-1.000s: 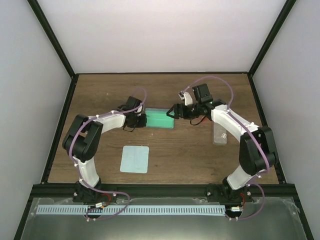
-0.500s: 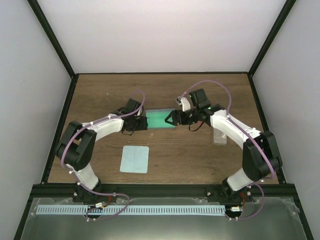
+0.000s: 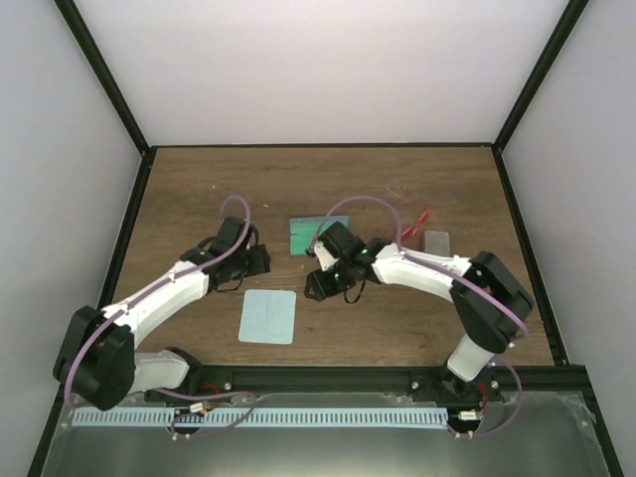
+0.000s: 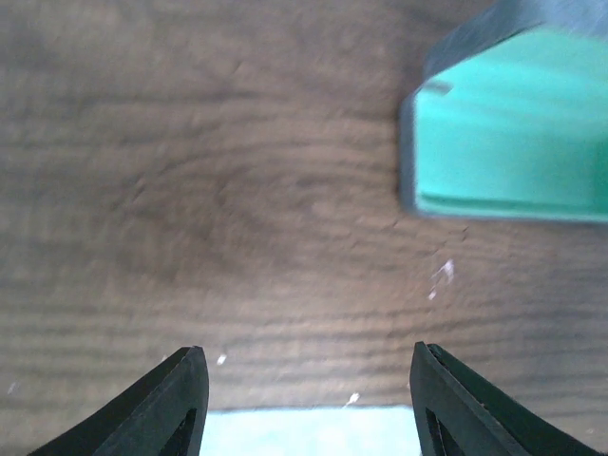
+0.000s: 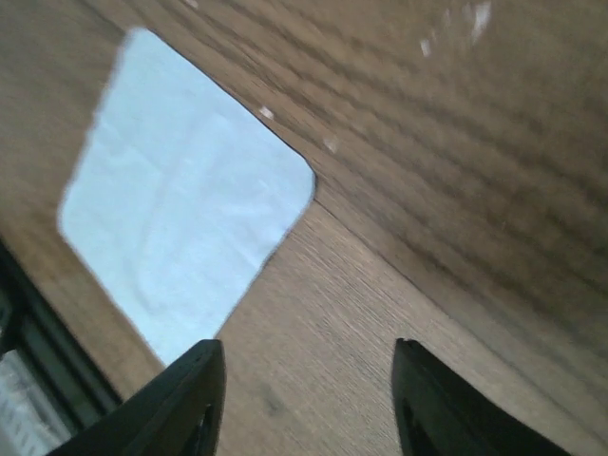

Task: Organize the sunglasses
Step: Adjust the sunglasses case at the center of the board, then move the glasses cleaning cloth to the center of the board.

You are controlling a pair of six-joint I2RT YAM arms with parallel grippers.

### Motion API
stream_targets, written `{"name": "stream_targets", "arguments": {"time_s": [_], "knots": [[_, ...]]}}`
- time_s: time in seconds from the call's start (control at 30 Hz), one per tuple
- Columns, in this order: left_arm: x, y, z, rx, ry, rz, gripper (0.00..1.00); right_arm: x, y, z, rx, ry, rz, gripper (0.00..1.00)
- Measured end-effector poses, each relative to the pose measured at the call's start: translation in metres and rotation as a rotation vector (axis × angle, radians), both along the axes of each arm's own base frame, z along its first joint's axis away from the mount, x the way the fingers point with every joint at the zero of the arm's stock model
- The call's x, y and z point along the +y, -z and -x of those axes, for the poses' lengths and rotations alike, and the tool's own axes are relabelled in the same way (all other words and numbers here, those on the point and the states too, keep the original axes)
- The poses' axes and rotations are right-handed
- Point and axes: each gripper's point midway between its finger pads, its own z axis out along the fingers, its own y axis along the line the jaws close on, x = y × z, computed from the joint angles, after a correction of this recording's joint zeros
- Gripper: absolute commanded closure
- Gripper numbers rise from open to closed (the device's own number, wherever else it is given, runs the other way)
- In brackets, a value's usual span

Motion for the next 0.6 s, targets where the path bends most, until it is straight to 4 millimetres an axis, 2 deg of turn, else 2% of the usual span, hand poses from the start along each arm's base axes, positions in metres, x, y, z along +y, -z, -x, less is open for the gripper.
{"name": "stream_targets", "arguments": {"time_s": [0.13,0.2,0.4,0.5,0.6], "knots": [[0.013,0.014,0.026,0.056,-0.048,0.019,0.39,0.006,0.033,0.013,0.029,-0.021,0.108,0.67],[0.018,0.017,0.035,0.074,-0.077,0.039,0.39,0.018,0.033,0.022,0.021,-0.059,0.110,0.72],[0.026,0.008,0.043,0.067,-0.133,0.098,0.39,0.058,0.013,0.034,-0.003,-0.146,0.002,0.73],[0.030,0.004,0.045,0.065,-0.143,0.101,0.39,0.067,0.016,0.040,0.031,-0.175,-0.038,0.73],[0.033,0.002,0.048,0.064,-0.149,0.102,0.39,0.072,0.029,0.047,0.066,-0.208,-0.045,0.73]]}}
